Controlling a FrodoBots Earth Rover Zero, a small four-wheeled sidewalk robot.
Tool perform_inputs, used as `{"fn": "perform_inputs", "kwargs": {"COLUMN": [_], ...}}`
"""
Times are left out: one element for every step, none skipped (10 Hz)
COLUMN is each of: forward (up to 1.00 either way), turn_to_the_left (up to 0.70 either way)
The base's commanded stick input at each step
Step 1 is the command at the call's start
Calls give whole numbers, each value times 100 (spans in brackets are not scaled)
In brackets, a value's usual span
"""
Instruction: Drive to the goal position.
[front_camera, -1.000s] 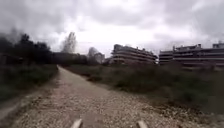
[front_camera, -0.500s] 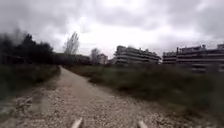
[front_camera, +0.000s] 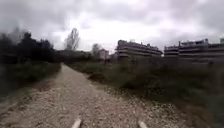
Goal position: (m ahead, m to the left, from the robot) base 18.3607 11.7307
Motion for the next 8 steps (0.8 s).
{"fn": "perform_inputs", "kwargs": {"forward": [70,70,70,70,70,70,70,70], "turn_to_the_left": [26,35,35,26,8,0,0,0]}}
